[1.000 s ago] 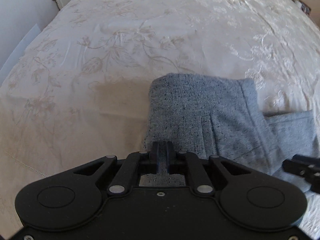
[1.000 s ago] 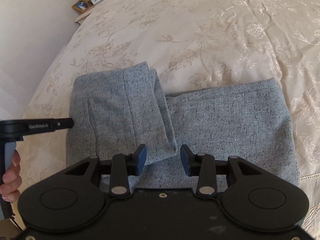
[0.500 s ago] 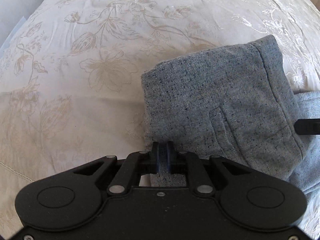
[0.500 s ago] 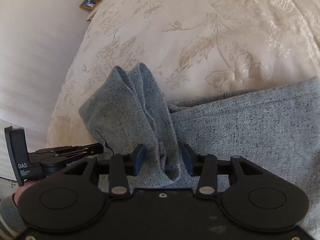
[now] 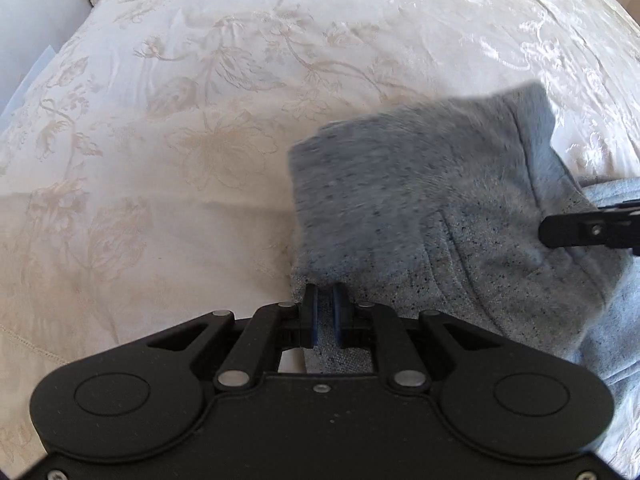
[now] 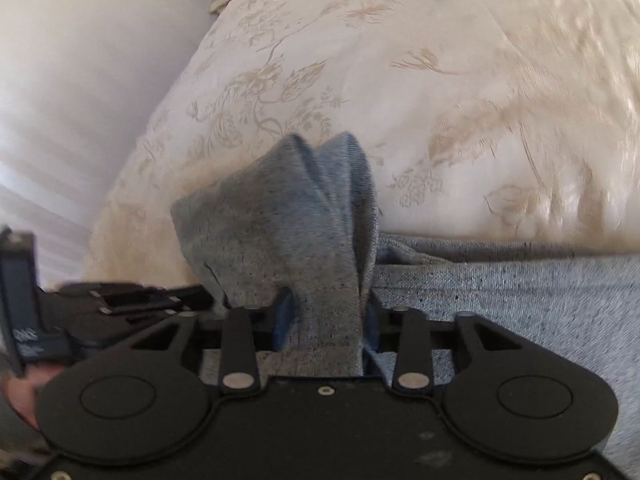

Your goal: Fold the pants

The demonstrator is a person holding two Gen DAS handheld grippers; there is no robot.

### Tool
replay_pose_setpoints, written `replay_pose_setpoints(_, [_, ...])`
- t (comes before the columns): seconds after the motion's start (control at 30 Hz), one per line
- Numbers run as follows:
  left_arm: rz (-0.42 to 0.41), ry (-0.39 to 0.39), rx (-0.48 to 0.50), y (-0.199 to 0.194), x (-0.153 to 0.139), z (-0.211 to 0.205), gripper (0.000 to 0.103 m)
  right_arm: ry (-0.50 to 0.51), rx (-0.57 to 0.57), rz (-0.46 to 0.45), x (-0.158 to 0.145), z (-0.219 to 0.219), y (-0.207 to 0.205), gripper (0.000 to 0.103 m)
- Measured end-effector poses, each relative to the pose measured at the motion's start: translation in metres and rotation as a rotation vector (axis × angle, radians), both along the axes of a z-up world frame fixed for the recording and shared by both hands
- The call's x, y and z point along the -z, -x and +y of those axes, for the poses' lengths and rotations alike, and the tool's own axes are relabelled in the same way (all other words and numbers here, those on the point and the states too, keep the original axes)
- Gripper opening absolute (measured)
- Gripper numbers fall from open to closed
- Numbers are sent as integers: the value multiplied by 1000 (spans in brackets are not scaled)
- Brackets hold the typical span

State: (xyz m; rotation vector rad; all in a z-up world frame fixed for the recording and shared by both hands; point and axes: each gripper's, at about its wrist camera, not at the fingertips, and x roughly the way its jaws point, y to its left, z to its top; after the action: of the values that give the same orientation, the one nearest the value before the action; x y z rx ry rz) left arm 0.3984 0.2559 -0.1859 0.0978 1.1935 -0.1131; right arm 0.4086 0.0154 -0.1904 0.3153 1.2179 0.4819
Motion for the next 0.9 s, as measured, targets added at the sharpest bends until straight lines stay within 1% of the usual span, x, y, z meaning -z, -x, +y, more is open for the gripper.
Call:
replay_pose_setpoints(0.03, [-20,13,-30,5,-9,3,17,22,0,-10,-5,3,2,20])
replay_pose_setpoints(0.07, [-41,29,-59,12,-19,7,16,23,10,-12,-10,3,4,17])
replay_pose_setpoints(0.17, [-105,85,-110,44,-49,12,16,-17,46,-20,-33,-2,7,13])
replay_pose_setpoints(0.23, [-139,102,-103,70,-66,4,16,-37,52,-43,-53,-3,10,13])
replay_pose_setpoints(0.3, [-175,111,-73,97,-78,-13,17,-41,51,-64,-71,-1,12,13])
replay_pose_setpoints(0.37, [-205,129,-11,122,-85,-36,17,-45,46,-78,-88,2,12,13])
replay_pose_setpoints(0.43, [-219,150,59,143,-85,-61,17,-44,32,-107,-104,4,14,13])
replay_pose_setpoints(0.47, [-213,156,97,149,-83,-74,19,-48,26,-118,-111,4,15,12])
replay_pose_setpoints(0.5, [-205,155,129,154,-81,-87,23,-57,20,-125,-118,4,15,12])
replay_pose_setpoints(0.57, [-221,141,164,161,-75,-110,24,-69,7,-142,-134,4,14,12])
replay_pose_setpoints(0.63, [-236,118,166,159,-69,-128,24,-73,-8,-166,-151,1,17,12])
replay_pose_setpoints(0.7, [-251,91,145,153,-64,-140,24,-76,-12,-181,-165,-4,22,12])
replay_pose_setpoints(0.73, [-263,68,129,149,-59,-145,24,-80,-10,-188,-170,-8,24,12])
replay_pose_setpoints(0.77, [-258,38,117,144,-53,-149,24,-82,-6,-194,-177,-12,28,12])
replay_pose_setpoints(0.8, [-233,5,106,138,-45,-151,24,-79,0,-203,-181,-16,31,12])
replay_pose_setpoints(0.83, [-191,-28,94,133,-35,-151,24,-72,10,-215,-185,-22,34,12])
replay_pose_setpoints(0.9, [-115,-75,76,133,-19,-144,25,-54,43,-227,-190,-41,41,12])
